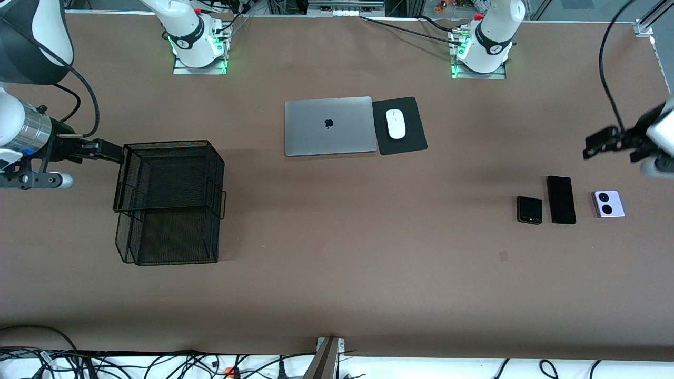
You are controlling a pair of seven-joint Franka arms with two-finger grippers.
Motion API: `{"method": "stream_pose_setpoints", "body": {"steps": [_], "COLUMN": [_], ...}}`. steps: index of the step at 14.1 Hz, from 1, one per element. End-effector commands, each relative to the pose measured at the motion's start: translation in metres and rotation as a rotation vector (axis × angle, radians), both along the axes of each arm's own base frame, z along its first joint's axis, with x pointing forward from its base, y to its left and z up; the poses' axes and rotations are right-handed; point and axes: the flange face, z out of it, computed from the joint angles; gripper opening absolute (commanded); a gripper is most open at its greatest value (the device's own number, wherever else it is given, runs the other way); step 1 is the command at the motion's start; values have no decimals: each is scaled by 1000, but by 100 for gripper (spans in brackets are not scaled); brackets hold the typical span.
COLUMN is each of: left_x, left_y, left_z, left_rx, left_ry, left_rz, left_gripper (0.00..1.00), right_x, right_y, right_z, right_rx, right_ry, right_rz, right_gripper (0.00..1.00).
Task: Place phones with both arms
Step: 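Reach the left gripper toward the small black flip phone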
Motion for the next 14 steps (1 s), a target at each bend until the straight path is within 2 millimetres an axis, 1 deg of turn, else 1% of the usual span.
{"method": "stream_pose_setpoints", "body": {"steps": [1, 2, 6, 9, 11, 12, 14], "left_x": [26, 33, 54, 68, 71, 70, 67], "left_y": [18, 21, 25, 31, 36, 40, 41], "left_z": [-53, -78, -159, -229, -266, -278, -302], "left_rx": [25, 25, 32, 70, 56, 52, 43], "left_ry": [36, 56, 70, 81, 60, 36, 18], "left_rz": [-33, -36, -51, -80, -80, -77, -76], "left_gripper": [100, 100, 100, 100, 100, 100, 100], "right_x": [-5, -5, -5, -5, -5, -5, -5], "right_y": [0, 1, 1, 1, 1, 2, 1], "right_z": [4, 4, 4, 4, 4, 4, 4], "right_rx": [14, 13, 12, 13, 12, 14, 14], "right_ry": [-1, -1, 0, -1, 2, 0, 0], "right_rz": [-3, -6, -14, -14, -17, -16, -17], "right_gripper": [100, 100, 100, 100, 100, 100, 100]}}
